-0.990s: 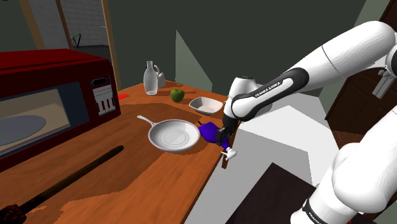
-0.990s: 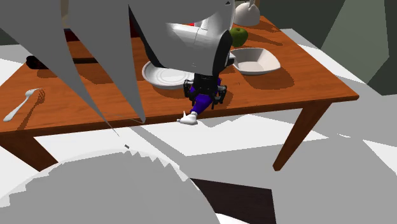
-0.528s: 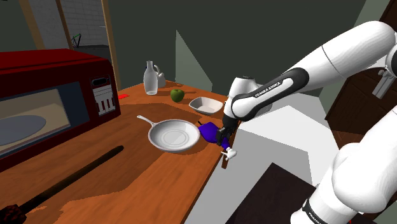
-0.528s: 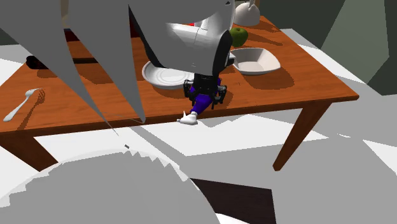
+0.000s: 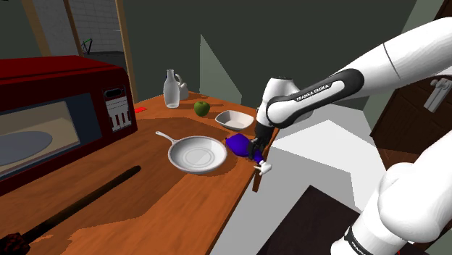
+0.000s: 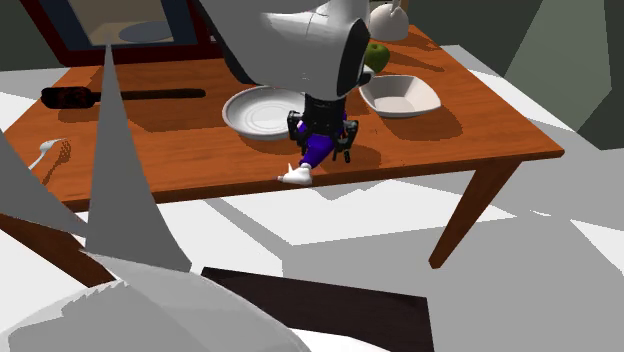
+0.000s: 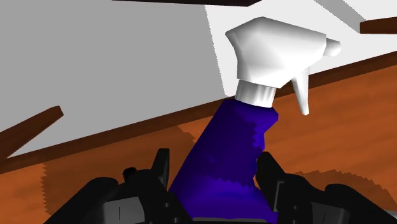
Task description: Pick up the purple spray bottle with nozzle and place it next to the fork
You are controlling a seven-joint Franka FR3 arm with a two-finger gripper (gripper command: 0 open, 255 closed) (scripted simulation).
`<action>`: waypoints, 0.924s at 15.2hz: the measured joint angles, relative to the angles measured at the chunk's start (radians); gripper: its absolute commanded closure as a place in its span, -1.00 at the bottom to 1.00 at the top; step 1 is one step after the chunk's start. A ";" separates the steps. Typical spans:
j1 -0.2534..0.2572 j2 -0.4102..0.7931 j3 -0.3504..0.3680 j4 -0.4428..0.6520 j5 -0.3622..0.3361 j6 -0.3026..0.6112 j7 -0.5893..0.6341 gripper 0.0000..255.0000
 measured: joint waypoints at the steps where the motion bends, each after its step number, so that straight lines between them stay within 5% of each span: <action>1: -0.001 -0.009 0.000 0.008 -0.002 -0.017 0.001 1.00; 14: -0.005 -0.107 0.002 0.104 -0.017 -0.210 0.022 1.00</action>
